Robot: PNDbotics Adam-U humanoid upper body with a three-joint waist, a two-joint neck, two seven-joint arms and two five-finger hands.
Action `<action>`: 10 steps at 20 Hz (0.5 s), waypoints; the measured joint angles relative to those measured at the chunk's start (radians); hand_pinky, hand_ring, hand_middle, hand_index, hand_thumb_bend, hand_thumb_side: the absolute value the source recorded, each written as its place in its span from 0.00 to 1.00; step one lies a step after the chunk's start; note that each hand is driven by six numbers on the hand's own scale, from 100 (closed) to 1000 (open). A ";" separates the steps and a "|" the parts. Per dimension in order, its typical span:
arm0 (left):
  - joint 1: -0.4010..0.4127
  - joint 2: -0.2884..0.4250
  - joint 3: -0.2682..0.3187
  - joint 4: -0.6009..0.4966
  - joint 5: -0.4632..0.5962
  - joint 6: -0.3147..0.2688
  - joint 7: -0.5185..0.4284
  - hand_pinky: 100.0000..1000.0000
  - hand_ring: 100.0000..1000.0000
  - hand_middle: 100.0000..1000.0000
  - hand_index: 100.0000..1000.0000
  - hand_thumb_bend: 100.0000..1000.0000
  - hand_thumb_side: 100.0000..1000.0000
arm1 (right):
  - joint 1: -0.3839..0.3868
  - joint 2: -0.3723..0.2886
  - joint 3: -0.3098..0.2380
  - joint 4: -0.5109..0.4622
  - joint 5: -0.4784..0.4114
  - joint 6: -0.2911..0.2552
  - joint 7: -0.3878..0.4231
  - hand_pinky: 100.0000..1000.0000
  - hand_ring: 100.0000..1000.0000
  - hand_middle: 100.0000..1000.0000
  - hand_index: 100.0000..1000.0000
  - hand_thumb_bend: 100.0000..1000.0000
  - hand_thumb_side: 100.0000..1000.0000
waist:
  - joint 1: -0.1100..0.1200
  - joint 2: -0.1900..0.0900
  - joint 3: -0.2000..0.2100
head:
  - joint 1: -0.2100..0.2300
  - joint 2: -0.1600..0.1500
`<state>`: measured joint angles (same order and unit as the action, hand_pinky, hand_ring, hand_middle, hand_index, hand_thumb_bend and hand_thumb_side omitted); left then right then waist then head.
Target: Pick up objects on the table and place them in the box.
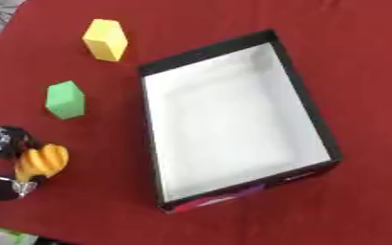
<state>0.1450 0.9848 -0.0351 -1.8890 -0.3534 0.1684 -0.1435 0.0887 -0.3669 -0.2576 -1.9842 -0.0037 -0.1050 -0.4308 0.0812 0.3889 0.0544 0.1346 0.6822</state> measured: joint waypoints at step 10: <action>-0.018 0.001 0.041 -0.093 -0.063 -0.051 0.106 0.49 0.47 0.47 0.53 0.29 0.00 | 0.001 0.000 0.000 0.000 0.001 -0.001 -0.001 0.96 1.00 0.67 0.79 0.00 0.41 | 0.001 0.000 0.001 | -0.004 0.000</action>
<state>0.1268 0.9857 0.0060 -1.9815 -0.4163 0.1176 -0.0376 0.0899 -0.3670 -0.2576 -1.9842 -0.0031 -0.1056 -0.4315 0.0819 0.3889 0.0558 0.1302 0.6822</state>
